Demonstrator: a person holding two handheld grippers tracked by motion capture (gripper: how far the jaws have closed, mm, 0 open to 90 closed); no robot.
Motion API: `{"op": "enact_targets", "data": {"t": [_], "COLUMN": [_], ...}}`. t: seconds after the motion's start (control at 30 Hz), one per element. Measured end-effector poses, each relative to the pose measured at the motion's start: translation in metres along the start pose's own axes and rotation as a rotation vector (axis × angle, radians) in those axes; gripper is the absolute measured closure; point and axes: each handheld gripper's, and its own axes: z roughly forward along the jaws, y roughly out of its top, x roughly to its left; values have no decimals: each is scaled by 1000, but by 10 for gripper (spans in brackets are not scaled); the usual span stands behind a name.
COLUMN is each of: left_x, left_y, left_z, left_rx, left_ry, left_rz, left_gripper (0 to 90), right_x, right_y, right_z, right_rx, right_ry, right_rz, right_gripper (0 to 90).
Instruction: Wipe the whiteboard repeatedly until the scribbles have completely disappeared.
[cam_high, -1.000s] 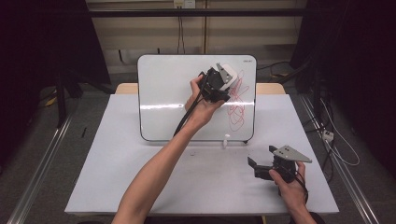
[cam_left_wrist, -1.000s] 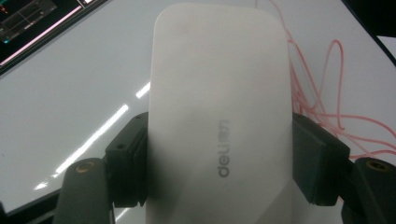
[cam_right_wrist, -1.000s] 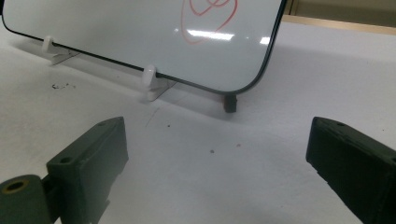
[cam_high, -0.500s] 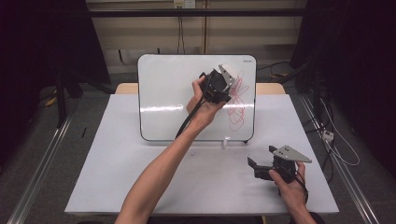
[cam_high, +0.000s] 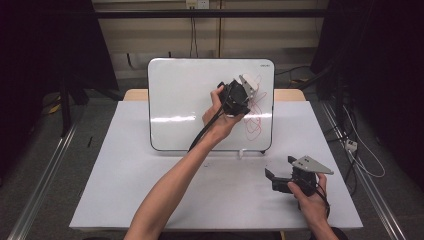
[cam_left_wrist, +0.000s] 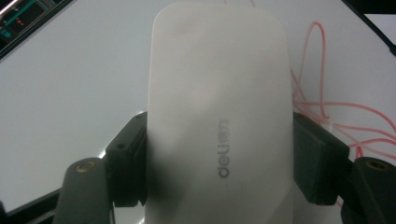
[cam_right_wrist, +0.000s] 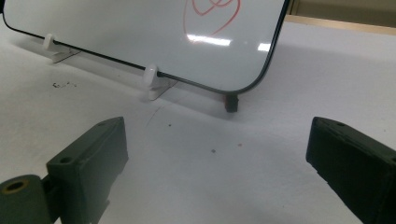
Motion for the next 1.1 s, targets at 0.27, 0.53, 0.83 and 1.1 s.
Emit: {"op": "enact_targets", "data": {"t": [0.27, 0.53, 0.83, 1.1], "left_x": [-12, -26, -20, -5], "left_y": [-2, -5, 9, 27], "left_z": [0, 0, 2, 7], "left_rx": [6, 3, 24, 30], "left_ry": [-5, -15, -20, -35], "left_rz": [22, 53, 49, 27], "left_gripper": [307, 308, 308, 308], "right_x": [0, 0, 0, 0], "right_y": [0, 0, 0, 0], "right_z": [0, 0, 0, -1], "right_rx": [-1, 0, 0, -1], "right_ry": [-1, 1, 7, 10], "right_rz": [-2, -3, 1, 1], "right_gripper": [56, 55, 55, 55]}}
